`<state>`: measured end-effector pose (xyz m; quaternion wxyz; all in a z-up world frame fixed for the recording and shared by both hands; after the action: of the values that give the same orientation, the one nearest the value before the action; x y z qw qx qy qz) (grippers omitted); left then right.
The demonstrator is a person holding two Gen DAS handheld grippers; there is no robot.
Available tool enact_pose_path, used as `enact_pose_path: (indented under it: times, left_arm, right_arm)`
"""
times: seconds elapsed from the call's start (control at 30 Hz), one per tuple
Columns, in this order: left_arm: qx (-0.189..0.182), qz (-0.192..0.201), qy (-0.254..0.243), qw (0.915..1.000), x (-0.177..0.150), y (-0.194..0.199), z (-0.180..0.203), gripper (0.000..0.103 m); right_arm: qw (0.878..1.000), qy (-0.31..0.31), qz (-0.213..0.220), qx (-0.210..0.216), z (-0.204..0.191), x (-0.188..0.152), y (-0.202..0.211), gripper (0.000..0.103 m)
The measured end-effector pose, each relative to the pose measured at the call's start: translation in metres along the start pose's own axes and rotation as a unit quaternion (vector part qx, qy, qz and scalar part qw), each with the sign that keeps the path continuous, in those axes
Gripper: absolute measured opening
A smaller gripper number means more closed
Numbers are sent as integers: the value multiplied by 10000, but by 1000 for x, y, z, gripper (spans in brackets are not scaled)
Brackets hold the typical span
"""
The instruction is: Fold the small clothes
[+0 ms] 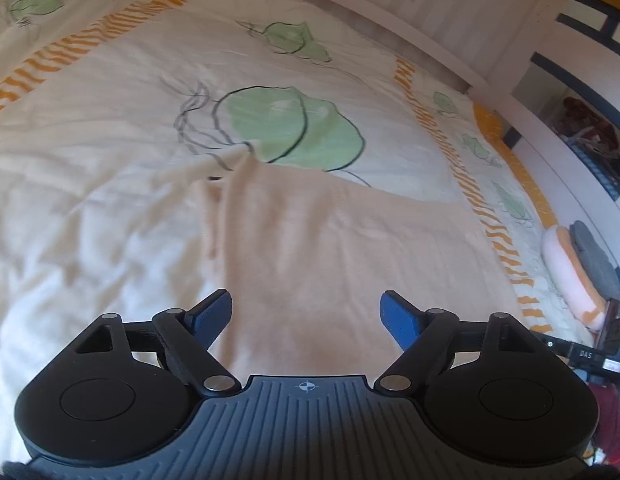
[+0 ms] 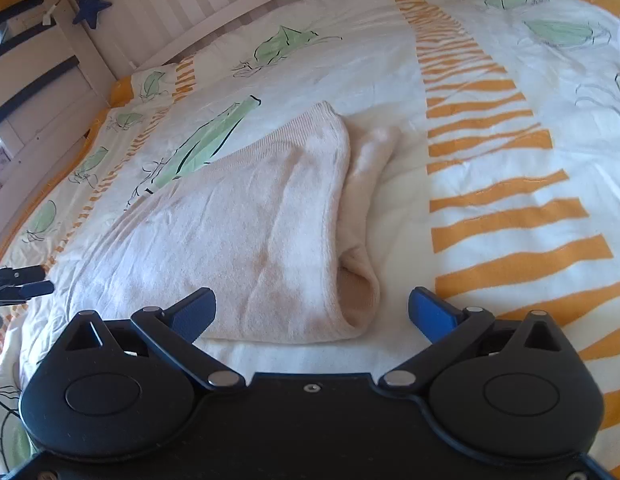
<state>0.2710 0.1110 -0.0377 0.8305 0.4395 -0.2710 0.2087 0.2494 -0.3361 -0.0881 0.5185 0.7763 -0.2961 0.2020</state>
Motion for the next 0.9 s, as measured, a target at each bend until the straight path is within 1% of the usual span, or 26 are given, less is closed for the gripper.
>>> enact_pose_path:
  times: [0.13, 0.2, 0.33, 0.5, 0.6, 0.7, 0.73, 0.8, 0.9]
  left_arm:
    - [66, -90, -24, 9999, 5, -28, 19, 83]
    - [45, -107, -12, 9999, 6, -41, 28, 87]
    - [151, -223, -90, 9996, 11, -68, 44, 87]
    - [377, -397, -260, 9982, 19, -101, 62, 87]
    - [572, -500, -336, 9965, 24, -122, 68, 87]
    - [716, -561, -294, 9954, 28, -141, 71, 88]
    - [801, -595, -311, 9945, 29, -147, 71, 88]
    - [966, -669, -401, 9923, 30, -159, 73, 93]
    - [1169, -810, -610, 9880, 33, -175, 77, 99]
  right_arm:
    - [9995, -153, 9, 259, 6, 6, -7, 103]
    - [9990, -192, -16, 404, 8, 11, -15, 103]
    - [9973, -226, -35, 701, 9, 22, -33, 103]
    - [9921, -514, -67, 1138, 16, 36, -51, 103]
    - [9886, -570, -225, 1374, 19, 44, -60, 103]
    - [9856, -528, -368, 1566, 21, 50, -66, 103]
    - [9845, -511, -395, 1632, 22, 51, -67, 103]
    - [9827, -515, -375, 1742, 24, 50, -68, 103]
    - [9810, -472, -223, 1866, 27, 44, -65, 103]
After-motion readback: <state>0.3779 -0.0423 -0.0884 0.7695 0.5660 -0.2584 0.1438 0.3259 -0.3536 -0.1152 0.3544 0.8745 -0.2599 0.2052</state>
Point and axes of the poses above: each gripper's, at about its wrist camera, not at the fingertips, and y roughly against the way its jaws point, z to its right, x to its top, the point moved 2 cm from there along -y, roughly the way its jaws point, and after that the axes turned 7 degrees about -x, right-handed, at the moved point
